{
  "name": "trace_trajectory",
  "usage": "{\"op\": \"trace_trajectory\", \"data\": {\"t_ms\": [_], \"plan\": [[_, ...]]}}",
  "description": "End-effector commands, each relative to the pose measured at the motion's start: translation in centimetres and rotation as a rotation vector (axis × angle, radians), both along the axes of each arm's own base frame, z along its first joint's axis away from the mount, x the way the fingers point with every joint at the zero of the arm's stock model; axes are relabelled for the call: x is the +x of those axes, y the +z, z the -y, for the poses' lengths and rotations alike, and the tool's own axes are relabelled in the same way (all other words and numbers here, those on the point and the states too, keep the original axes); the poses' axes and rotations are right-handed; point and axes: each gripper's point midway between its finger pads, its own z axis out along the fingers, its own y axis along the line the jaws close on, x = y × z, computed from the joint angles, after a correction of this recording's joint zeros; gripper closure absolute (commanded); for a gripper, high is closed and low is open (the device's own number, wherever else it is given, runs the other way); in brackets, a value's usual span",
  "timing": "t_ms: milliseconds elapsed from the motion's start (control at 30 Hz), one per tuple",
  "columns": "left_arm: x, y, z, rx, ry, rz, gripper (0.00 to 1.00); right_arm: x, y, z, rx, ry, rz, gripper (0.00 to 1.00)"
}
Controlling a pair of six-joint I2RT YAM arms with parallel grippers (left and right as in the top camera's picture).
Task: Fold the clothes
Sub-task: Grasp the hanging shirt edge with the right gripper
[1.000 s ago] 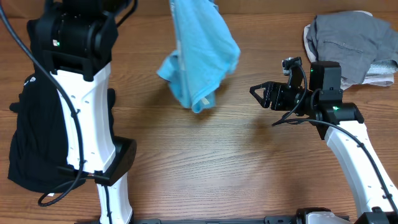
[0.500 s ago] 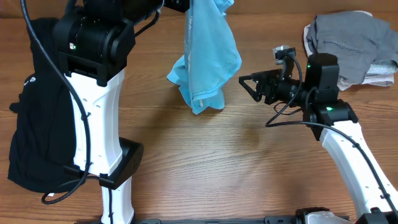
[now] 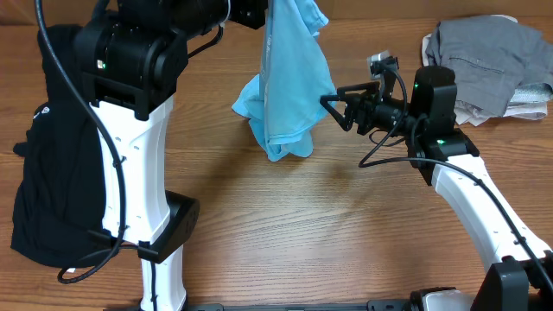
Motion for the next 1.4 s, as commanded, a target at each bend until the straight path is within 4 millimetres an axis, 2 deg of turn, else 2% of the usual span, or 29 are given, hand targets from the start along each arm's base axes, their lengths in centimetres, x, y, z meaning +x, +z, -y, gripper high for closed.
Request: {"op": "trace_trajectory", "data": {"t_ms": [0,167,300,367,433,467,533,767,967,1033,1067,1233,1367], "plan": [[-1.0,1.3,0.3,-0.004,-0.033,0.048,0.96,0.7,0.9,-0.4,0.004,0.008,0.045,0.3],[-1.0,1.3,0.3,-0.004,-0.033,0.049,0.96,0.9,0.2,-0.6,0.009,0.01,0.018,0.36],[-1.0,1.3,0.3,-0.004,-0.033,0.049,0.96,0.8,-0.7,-1.7,0.006,0.037,0.005,0.37],[-1.0,1.2,0.3,0.013,-0.039,0.062,0.96,0.8,-0.8,-2.2,0.008,0.047,0.013,0.55],[-0.9,1.1,0.1,0.021,-0.029,0.058,0.96,1.0,-0.3,-2.2,0.016,0.045,0.029,0.82],[-0.9,0.9,0.0,0.028,-0.02,0.056,0.96,1.2,-0.1,-2.1,0.024,0.038,0.035,0.9],[-0.5,0.5,-0.5,0.055,0.009,0.055,0.96,1.7,0.5,-1.3,0.037,0.015,0.043,0.96],[1.0,-0.9,-3.8,0.154,0.186,0.037,0.96,3.2,4.5,4.2,0.062,-0.11,0.03,0.96],[2.3,-0.7,-7.0,0.161,0.274,0.042,0.96,4.4,7.5,10.6,-0.17,-0.37,-0.015,0.96],[2.6,-0.8,-8.1,0.163,0.297,0.036,0.96,4.5,9.0,12.5,-0.236,-0.474,-0.032,0.96],[2.7,-0.9,-8.6,0.164,0.306,0.027,0.96,4.3,10.4,13.6,-0.274,-0.533,-0.041,0.96],[1.9,-1.3,-8.7,0.19,0.294,0.014,0.96,2.3,14.2,15.5,-0.359,-0.628,-0.053,0.96],[0.2,-0.2,-8.8,0.21,0.28,0.042,0.96,0.0,17.0,15.9,-0.382,-0.646,-0.063,0.96]]}}
